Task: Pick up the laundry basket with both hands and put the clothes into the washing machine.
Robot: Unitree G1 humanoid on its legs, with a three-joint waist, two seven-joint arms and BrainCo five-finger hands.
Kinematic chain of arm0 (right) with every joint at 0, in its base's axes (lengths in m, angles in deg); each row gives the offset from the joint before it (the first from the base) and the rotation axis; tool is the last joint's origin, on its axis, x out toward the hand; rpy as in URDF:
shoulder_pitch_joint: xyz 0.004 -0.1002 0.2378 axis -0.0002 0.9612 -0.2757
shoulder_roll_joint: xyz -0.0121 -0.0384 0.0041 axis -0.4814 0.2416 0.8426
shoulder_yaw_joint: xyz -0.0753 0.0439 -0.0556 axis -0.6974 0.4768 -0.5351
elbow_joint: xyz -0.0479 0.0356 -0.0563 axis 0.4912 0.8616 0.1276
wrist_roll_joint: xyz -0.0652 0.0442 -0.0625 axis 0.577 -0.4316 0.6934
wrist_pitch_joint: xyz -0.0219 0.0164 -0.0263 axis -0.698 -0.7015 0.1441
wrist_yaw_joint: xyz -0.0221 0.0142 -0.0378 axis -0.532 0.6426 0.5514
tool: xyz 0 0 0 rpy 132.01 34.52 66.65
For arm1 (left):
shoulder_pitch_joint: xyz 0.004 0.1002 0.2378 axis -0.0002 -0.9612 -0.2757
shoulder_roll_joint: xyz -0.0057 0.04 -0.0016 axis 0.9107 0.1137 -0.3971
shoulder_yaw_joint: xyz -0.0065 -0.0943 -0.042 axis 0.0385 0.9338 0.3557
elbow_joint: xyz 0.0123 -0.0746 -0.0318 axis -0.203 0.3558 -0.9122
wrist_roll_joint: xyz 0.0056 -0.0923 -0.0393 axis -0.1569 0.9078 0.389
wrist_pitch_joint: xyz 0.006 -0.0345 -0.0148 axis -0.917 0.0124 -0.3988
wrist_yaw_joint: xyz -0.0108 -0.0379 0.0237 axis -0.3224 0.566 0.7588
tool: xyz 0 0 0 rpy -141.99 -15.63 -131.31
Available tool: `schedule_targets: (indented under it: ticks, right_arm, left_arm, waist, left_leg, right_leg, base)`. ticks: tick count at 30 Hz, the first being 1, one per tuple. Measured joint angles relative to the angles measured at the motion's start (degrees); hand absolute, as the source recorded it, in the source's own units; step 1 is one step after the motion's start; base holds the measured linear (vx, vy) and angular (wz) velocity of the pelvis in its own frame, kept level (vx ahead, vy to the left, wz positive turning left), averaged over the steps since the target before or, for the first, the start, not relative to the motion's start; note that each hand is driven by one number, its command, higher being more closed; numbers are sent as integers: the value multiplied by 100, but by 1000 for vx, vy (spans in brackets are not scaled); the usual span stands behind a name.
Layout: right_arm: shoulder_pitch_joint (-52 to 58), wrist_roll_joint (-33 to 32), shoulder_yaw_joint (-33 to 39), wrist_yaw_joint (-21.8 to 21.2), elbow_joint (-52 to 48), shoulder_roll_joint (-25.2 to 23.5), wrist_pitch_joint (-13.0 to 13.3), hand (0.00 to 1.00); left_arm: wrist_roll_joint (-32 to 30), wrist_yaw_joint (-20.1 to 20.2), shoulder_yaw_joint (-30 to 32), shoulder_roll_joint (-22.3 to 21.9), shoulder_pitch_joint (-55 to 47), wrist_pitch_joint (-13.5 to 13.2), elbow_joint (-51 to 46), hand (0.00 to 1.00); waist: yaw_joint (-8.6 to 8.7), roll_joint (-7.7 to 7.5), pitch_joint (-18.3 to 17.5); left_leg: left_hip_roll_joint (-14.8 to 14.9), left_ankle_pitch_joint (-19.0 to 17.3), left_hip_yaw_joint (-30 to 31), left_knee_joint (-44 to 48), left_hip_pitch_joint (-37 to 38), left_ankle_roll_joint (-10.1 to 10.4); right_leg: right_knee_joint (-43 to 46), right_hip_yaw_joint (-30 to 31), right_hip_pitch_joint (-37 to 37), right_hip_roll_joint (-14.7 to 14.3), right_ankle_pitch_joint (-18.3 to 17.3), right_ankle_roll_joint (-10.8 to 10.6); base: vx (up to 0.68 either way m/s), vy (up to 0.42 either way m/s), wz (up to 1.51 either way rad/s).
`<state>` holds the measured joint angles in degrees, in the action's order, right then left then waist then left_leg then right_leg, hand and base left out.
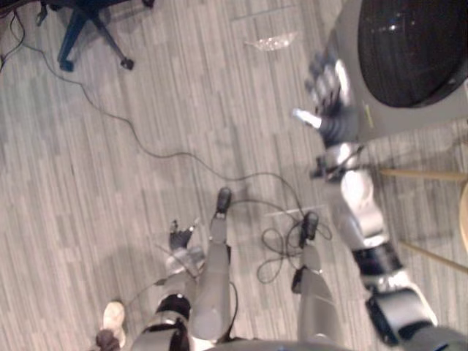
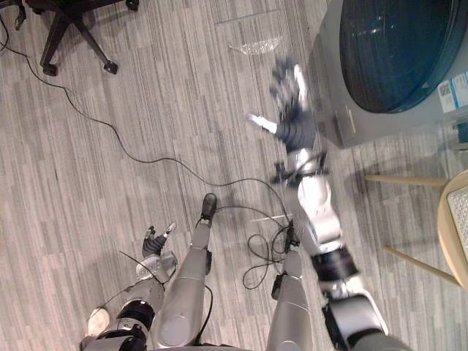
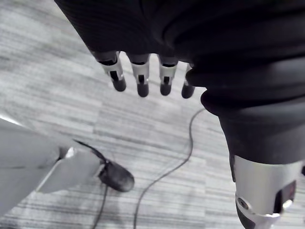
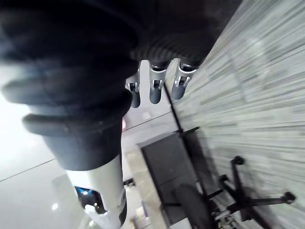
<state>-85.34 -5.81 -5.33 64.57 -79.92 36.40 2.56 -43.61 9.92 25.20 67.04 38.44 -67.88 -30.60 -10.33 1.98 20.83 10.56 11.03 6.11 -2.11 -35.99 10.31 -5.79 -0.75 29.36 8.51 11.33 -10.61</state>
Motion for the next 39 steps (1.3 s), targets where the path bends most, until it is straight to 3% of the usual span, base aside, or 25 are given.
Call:
schedule_targets:
  ticks: [6,10,13,16,18,24,25,33,39]
  right_arm:
    - [449,17,38,-111,1,-437,35,0]
    - [214,81,271,-94,63,-454,61,0]
    - [-442,238,997,148,465,-346,92,0]
    - [-1153,363,1666,515,1025,19,118,0]
    - [-1854,521,1919,774,1693,582,119,0]
    - [-3214,894,1991,1168,3381,1892,-1,0]
    - [-3524,995,2069,1217,3872,2187,-128,0]
    - [-3730,1001,2107,1180,4420,2818,-432,0]
    - [-4172,995,1853,1099,4705,3103,-563,0]
  left_arm:
    - [-121,-117,144,261,5,51,192,0]
    - [-160,-125,132,237,-1,81,215,0]
    - [-208,-130,130,251,0,68,188,0]
    - [-208,-145,131,307,-30,53,168,0]
    - [-208,-160,134,360,-119,45,68,0]
    - [-204,-172,141,421,-294,3,-25,0]
    - [-188,-172,135,425,-305,-54,-27,0]
    - [21,-116,18,465,-292,-81,-300,0]
    - [94,-99,-180,491,-269,-177,-600,0]
  waist:
    - [230,-345,16]
    - [325,-432,15]
    - [336,-447,14]
    - [343,-459,20]
    - [346,-481,32]
    - [309,-517,65]
    - [293,-515,87]
    - [242,-512,438]
    - [182,-510,439]
  left_leg:
    - [-67,65,-104,-172,225,-65]
    - [-68,67,-135,-218,275,-64]
    - [-82,124,-156,-313,357,-93]
    - [-87,132,-144,-314,381,-103]
    - [-89,133,-135,-316,382,-106]
    - [-89,147,-115,-322,384,-124]
    - [-88,147,-93,-323,384,-124]
    - [-35,139,-107,-334,354,-119]
    - [48,143,-96,-332,70,-112]
  right_leg:
    - [2,130,-39,64,-60,-75]
    - [2,151,-53,56,-66,-82]
    - [3,181,-72,62,-66,-83]
    - [4,185,-112,62,-83,-105]
    - [4,192,-110,62,-87,-111]
    - [4,190,-115,58,-89,-114]
    - [4,181,-128,55,-89,-114]
    - [4,117,-111,11,-89,-116]
    - [5,-67,104,-46,-85,-120]
  base:
    - [14,38,-9]
    - [6,8,-4]
    - [0,0,0]
    - [10,16,3]
    - [0,0,0]
    - [3,4,1]
    - [11,19,5]
    - [1,7,0]
    - [1,6,0]
